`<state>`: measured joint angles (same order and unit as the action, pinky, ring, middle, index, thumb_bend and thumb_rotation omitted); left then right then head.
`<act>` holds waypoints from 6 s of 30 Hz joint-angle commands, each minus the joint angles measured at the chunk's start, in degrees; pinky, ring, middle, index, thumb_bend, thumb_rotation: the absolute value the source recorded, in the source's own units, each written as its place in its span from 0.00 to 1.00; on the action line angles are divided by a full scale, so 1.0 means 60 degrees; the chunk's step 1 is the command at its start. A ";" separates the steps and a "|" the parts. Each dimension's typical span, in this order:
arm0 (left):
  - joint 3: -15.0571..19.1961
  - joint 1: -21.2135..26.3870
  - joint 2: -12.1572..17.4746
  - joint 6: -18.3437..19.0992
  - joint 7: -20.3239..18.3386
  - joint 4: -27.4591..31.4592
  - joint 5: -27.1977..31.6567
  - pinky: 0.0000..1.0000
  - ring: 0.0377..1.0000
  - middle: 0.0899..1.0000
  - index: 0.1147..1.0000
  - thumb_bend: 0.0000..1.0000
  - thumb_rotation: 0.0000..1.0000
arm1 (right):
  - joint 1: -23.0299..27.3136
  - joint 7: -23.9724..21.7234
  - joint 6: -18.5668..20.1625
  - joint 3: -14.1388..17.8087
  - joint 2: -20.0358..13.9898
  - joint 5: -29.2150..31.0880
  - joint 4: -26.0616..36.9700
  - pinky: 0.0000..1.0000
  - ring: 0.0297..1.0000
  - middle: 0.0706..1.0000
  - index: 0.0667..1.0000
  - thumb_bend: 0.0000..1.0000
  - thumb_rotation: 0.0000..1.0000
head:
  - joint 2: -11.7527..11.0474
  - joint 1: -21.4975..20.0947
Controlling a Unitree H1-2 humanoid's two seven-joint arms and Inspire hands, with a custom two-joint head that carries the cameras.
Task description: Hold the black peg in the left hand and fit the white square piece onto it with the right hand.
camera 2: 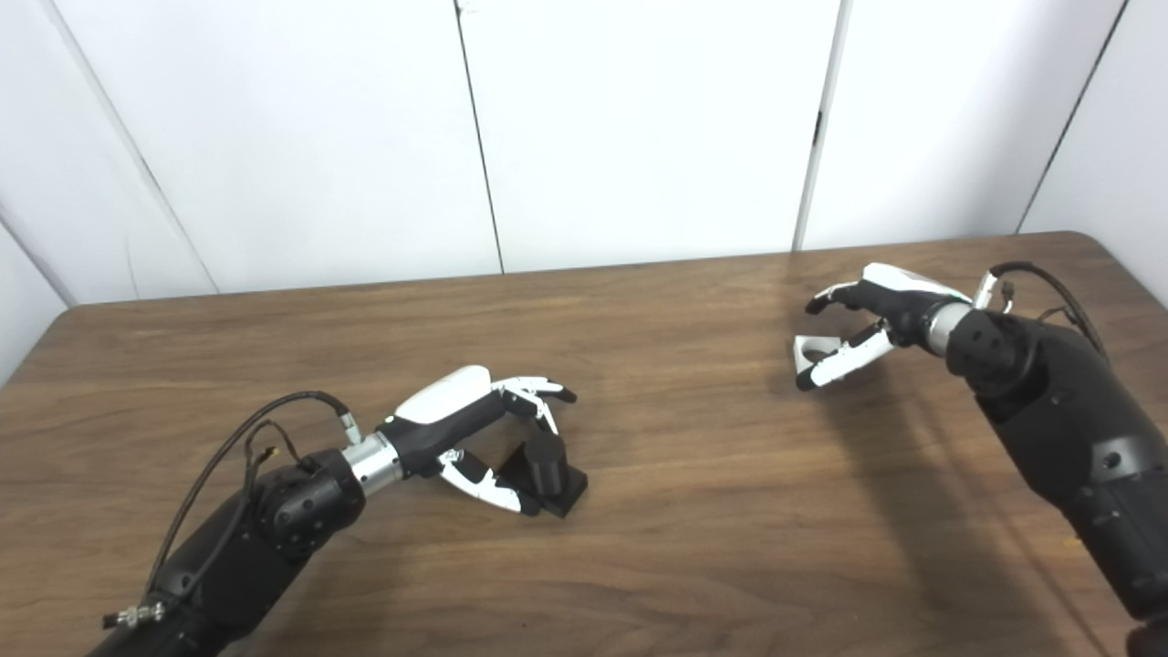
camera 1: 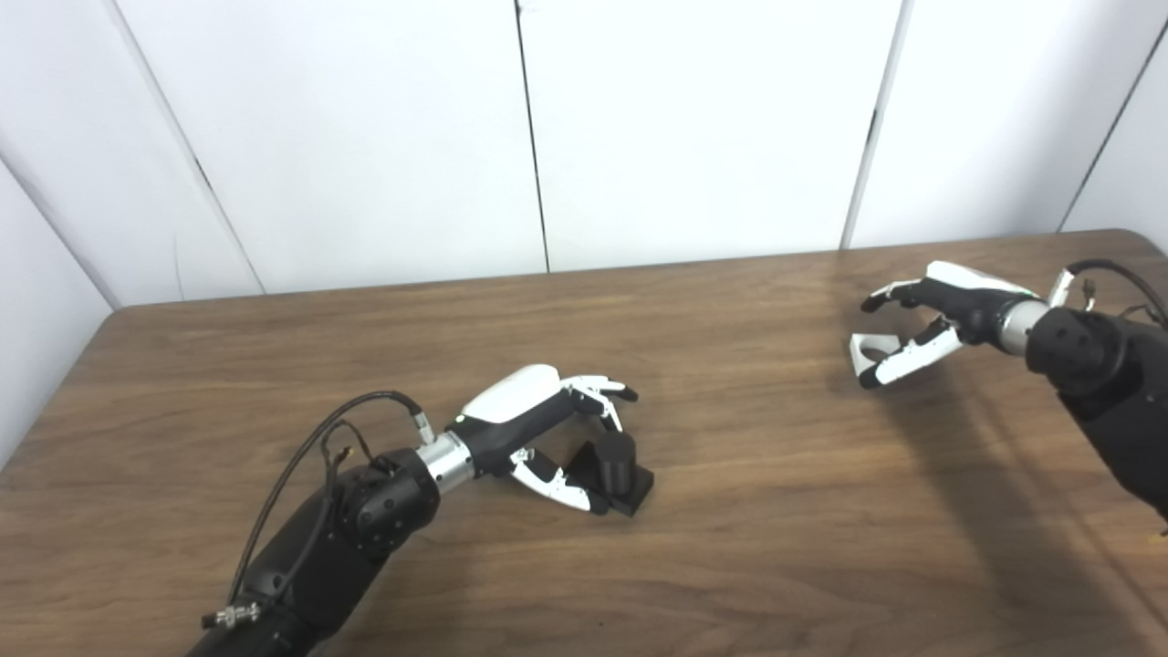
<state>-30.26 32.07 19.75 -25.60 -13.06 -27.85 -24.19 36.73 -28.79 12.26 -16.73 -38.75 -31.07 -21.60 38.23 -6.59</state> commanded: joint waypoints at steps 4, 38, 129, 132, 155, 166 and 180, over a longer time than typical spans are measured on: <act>-0.0424 -0.0717 0.0455 0.0778 -0.0812 -0.0593 -0.0802 0.82 0.91 0.87 0.43 0.52 0.07 | 0.0373 0.0354 -0.0336 0.0024 -0.0117 -0.0060 -0.0333 0.78 0.93 0.95 0.84 0.87 0.37 | 0.0034 -0.0006; -0.0341 -0.0794 0.0594 0.0861 -0.0907 -0.0347 -0.0705 0.77 0.89 0.87 0.43 0.52 0.07 | 0.0052 0.0372 -0.0506 -0.0490 -0.0211 -0.0613 -0.0532 0.77 0.89 0.89 0.66 0.77 0.27 | 0.0274 0.0014; -0.0387 -0.0703 0.0455 0.0914 -0.0889 -0.0337 -0.0776 0.80 0.90 0.87 0.43 0.52 0.07 | -0.0419 0.0042 -0.1110 0.0462 0.0099 -0.1209 0.4728 0.80 0.90 0.83 0.45 0.52 0.15 | 0.0467 0.0345; -0.0374 -0.0710 0.0446 0.0926 -0.0891 -0.0330 -0.0749 0.80 0.90 0.87 0.43 0.52 0.07 | -0.0273 -0.0243 -0.1111 0.0397 0.0202 -0.1187 0.4942 0.80 0.90 0.83 0.45 0.52 0.15 | 0.0489 0.0377; -0.0356 -0.0764 0.0355 0.1100 -0.0760 -0.0220 -0.0864 0.79 0.90 0.86 0.43 0.52 0.07 | 0.0165 -0.1521 -0.0456 0.0045 0.1456 -0.1160 0.6389 0.80 0.90 0.82 0.44 0.52 0.14 | 0.0570 0.0487; -0.0416 -0.0889 0.0256 0.1295 -0.0525 -0.0126 -0.1189 0.77 0.88 0.85 0.43 0.52 0.08 | -0.0067 -0.1837 0.0110 -0.0310 0.2156 -0.1697 0.6976 0.76 0.88 0.82 0.45 0.52 0.14 | 0.0620 0.0567; -0.0436 -0.0863 0.0118 0.1397 -0.0523 -0.0097 -0.1047 0.79 0.88 0.85 0.42 0.52 0.08 | -0.0537 -0.2013 0.1059 -0.0592 0.3175 -0.2838 0.7139 0.80 0.88 0.80 0.45 0.52 0.14 | 0.0709 0.0720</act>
<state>-30.10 30.83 19.33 -23.21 -11.61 -25.39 -25.12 31.72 -41.04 17.10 -20.88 -20.47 -46.85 19.33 42.45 -2.20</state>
